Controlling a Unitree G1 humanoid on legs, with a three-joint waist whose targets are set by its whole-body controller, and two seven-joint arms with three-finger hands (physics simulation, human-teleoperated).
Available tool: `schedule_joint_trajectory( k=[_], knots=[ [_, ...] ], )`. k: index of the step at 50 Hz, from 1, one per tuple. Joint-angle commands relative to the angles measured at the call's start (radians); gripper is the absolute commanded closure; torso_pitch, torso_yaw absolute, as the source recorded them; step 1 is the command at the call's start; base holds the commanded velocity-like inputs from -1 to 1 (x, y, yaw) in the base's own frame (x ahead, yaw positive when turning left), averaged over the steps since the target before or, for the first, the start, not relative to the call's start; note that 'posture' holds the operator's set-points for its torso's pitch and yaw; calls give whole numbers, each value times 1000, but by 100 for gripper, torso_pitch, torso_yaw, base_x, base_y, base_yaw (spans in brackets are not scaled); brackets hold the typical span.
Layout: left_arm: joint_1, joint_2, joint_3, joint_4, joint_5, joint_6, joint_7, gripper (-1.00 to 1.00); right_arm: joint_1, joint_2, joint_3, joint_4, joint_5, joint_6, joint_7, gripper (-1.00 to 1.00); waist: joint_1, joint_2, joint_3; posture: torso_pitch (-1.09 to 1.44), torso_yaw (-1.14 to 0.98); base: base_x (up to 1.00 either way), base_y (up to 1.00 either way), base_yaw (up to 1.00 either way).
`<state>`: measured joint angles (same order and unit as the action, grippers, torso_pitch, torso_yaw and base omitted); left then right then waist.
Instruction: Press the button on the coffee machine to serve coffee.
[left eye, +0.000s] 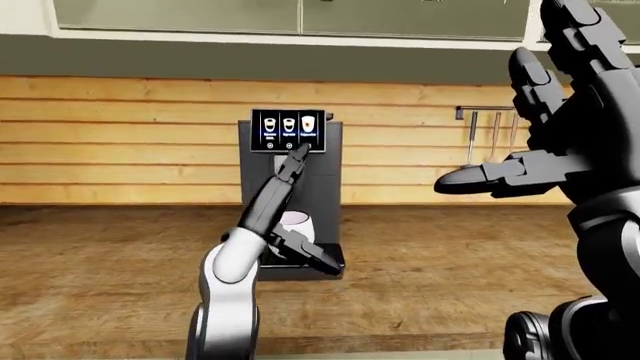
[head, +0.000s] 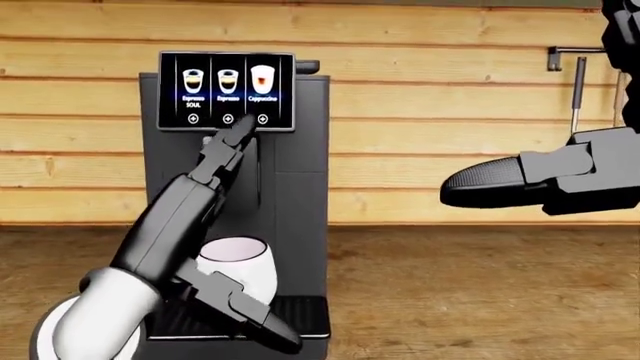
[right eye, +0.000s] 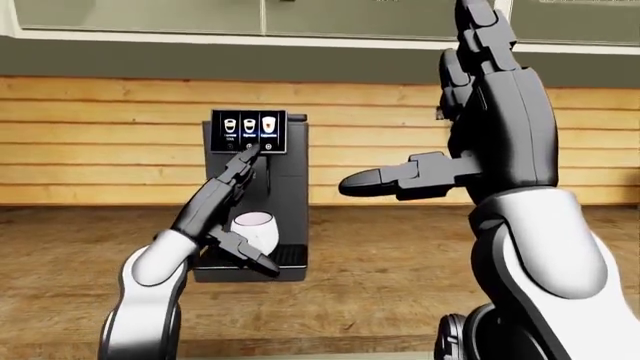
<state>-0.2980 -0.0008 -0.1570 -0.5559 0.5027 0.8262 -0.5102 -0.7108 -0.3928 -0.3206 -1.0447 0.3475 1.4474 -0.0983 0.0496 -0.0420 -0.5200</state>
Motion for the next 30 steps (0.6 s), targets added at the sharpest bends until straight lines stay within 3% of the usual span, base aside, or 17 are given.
schedule_joint_trajectory(
  k=[1,30],
  knots=[
    [-18,-3,4,4,5,-47,14,-100,-21,-2,-3,8,-29,-14,15,-100,0,-2,15,-85,0,0,0,0],
    [-50,4,50,151,-27,-122,55,-100,-19,37,34,3,-169,-16,110,-100,-14,7,13,-85,0,0,0,0]
  ],
)
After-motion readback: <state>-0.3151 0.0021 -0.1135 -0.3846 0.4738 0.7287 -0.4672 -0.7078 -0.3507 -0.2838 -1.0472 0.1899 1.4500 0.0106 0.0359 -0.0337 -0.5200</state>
